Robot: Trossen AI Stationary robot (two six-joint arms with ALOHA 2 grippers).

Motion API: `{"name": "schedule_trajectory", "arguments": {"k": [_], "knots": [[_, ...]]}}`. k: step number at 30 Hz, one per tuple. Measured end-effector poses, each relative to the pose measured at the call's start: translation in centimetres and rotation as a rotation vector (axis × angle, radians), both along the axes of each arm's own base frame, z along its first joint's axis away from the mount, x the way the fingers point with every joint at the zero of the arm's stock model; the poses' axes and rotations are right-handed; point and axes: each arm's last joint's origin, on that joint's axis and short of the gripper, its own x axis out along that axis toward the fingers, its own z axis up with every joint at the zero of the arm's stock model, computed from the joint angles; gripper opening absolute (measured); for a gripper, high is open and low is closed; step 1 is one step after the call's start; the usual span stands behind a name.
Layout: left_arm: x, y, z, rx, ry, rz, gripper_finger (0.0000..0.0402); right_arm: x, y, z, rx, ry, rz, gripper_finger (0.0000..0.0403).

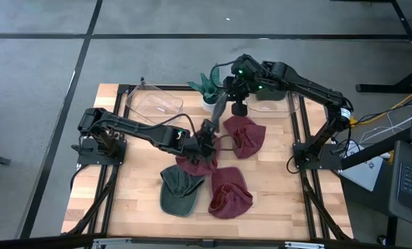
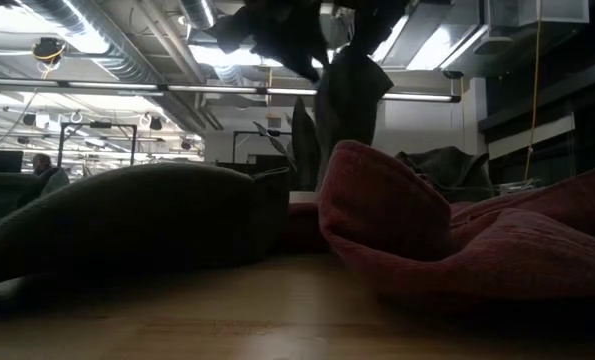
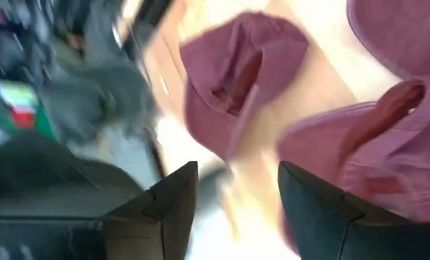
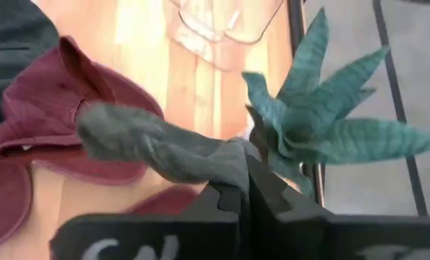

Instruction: Pick & Place hat

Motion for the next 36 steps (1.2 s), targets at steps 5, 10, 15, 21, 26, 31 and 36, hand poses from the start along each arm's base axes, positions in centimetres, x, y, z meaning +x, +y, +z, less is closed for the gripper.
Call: {"name": "schedule_trajectory", "arguments": {"k": [5, 10, 15, 21, 26, 31, 36], "knots": [[-1.3, -0.1, 0.4, -0.219, -0.011, 0.118, 0.0181, -1.1, 0.3, 0.5, 0.002, 0.021, -0.064, 0.0002], [-3.7, 0.1, 2.2, -0.324, -0.010, 0.177, 0.0170, -3.1, 1.1, 2.5, 0.027, -0.058, -0.133, 0.0002], [-6.7, 0.8, 4.8, -0.373, -0.024, 0.194, 0.0164, -5.8, 2.0, 4.8, 0.047, -0.161, -0.240, 0.0002], [-10.1, 2.9, 8.6, -0.504, -0.155, 0.197, 0.0168, -8.9, 2.0, 6.3, 0.015, -0.225, -0.474, 0.0002], [-13.6, 4.6, 11.3, -0.618, -0.240, 0.137, 0.0169, -10.9, 1.4, 6.8, 0.041, -0.254, -0.613, 0.0002], [-16.9, 5.6, 13.3, -0.649, -0.333, 0.097, 0.0167, -12.3, 0.8, 7.1, 0.076, -0.282, -0.714, 0.0002], [-19.3, 6.0, 14.6, -0.646, -0.406, 0.086, 0.0167, -13.2, 0.1, 6.8, 0.113, -0.265, -0.808, 0.0002]]}}
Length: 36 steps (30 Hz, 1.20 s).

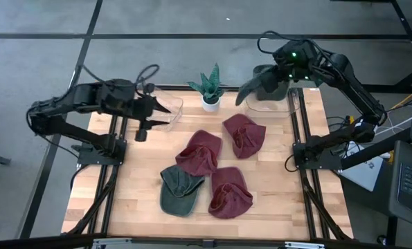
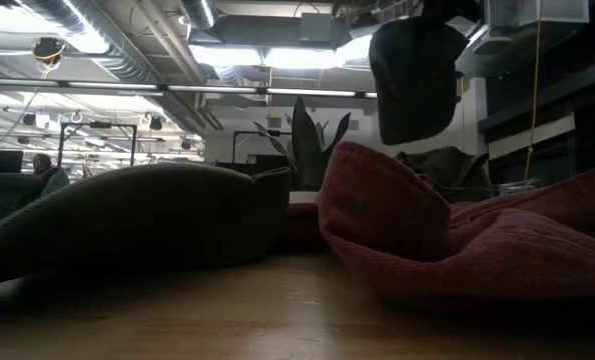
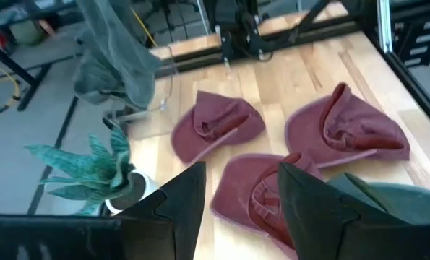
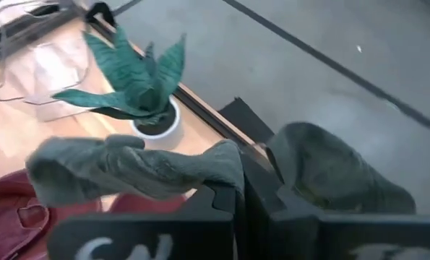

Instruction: Pick & Place hat

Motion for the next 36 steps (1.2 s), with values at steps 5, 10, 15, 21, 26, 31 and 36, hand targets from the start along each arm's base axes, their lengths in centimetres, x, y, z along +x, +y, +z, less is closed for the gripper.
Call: {"name": "schedule_trajectory", "arguments": {"k": [5, 10, 15, 21, 26, 31, 36], "knots": [[-1.4, -0.1, 0.5, 0.000, -0.030, -0.001, 0.0168, -0.8, -0.5, -0.3, 0.042, 0.012, -0.070, 0.0002], [-2.4, -0.1, 0.4, 0.001, 0.001, -0.002, 0.0165, -1.2, -0.8, -0.6, 0.075, 0.036, -0.109, 0.0002], [-2.7, -0.2, 0.3, 0.007, 0.015, -0.006, 0.0167, -1.2, -1.5, -1.4, 0.106, 0.100, -0.162, 0.0002], [-2.8, -0.2, 0.3, 0.022, 0.014, -0.015, 0.0167, -0.9, -2.6, -2.1, 0.117, 0.156, -0.214, 0.0002], [-2.8, -0.2, 0.3, 0.028, 0.015, -0.018, 0.0165, -0.6, -3.6, -3.0, 0.157, 0.210, -0.226, 0.0002], [-2.9, -0.2, 0.3, 0.028, 0.016, -0.019, 0.0168, -0.5, -4.1, -4.0, 0.222, 0.283, -0.232, 0.0002], [-2.9, -0.2, 0.3, 0.047, 0.019, -0.029, 0.0166, -0.2, -4.8, -4.5, 0.242, 0.300, -0.242, 0.0002]]}}
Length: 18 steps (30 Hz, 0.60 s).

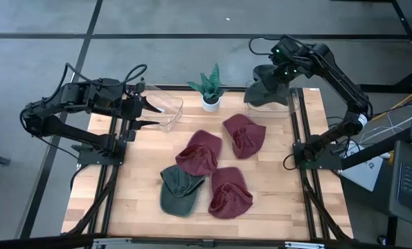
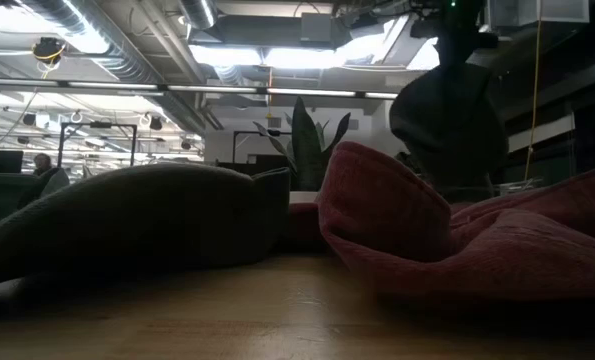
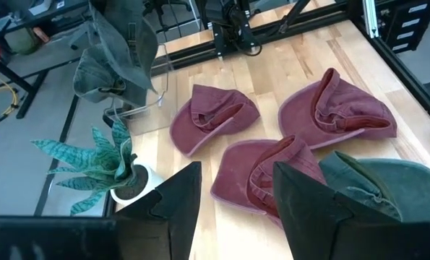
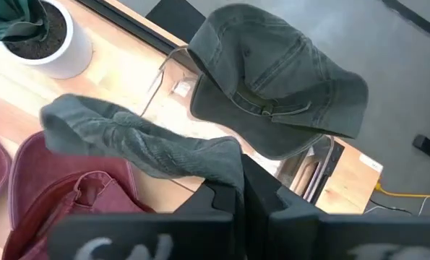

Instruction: Pick & Place hat

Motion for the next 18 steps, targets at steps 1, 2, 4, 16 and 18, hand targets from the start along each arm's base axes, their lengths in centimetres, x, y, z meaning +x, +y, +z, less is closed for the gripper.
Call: {"name": "schedule_trajectory", "arguments": {"k": [1, 2, 4, 16, 18], "knots": [[0.0, 0.0, 0.0, 0.003, 0.000, -0.002, 0.0165, 0.1, -0.2, -0.1, 0.008, 0.002, -0.002, 0.0002], [0.0, 0.0, 0.0, 0.004, 0.000, -0.003, 0.0165, 0.2, -0.4, -0.3, 0.015, 0.003, -0.005, 0.0002], [0.0, 0.0, 0.0, 0.004, 0.001, -0.003, 0.0165, 0.3, -0.8, -0.6, 0.026, 0.010, -0.010, 0.0002], [0.0, 0.0, 0.0, 0.004, 0.003, -0.003, 0.0165, 1.4, -3.4, -2.7, 0.111, 0.063, -0.001, 0.0002], [0.0, 0.0, -0.1, 0.004, 0.009, -0.003, 0.0165, 1.3, -3.7, -3.0, 0.120, 0.068, -0.006, 0.0002]]}}
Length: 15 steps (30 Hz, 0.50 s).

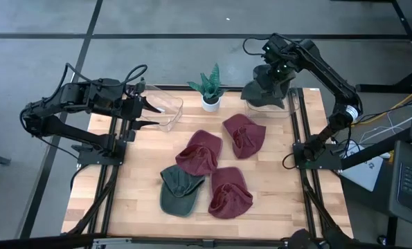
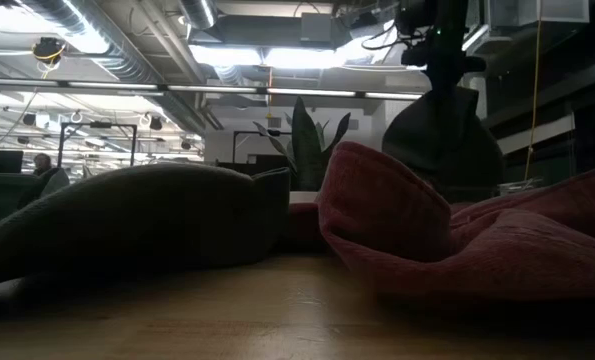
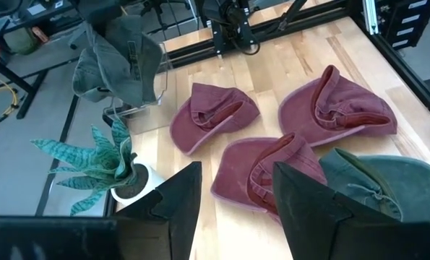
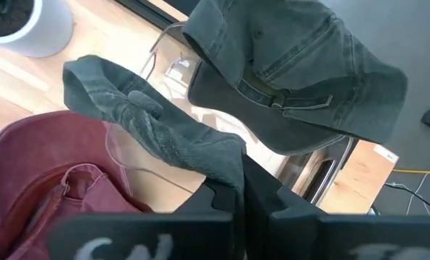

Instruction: Pick & Place hat

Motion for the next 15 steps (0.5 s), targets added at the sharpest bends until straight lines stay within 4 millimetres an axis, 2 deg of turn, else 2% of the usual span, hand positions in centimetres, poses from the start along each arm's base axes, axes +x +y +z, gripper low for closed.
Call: {"name": "schedule_trajectory", "arguments": {"k": [15], "knots": [[-0.1, 0.0, -0.1, -0.001, 0.011, 0.000, 0.0167, -1.2, -2.5, -1.8, 0.091, 0.092, -0.047, 0.0003]]}}
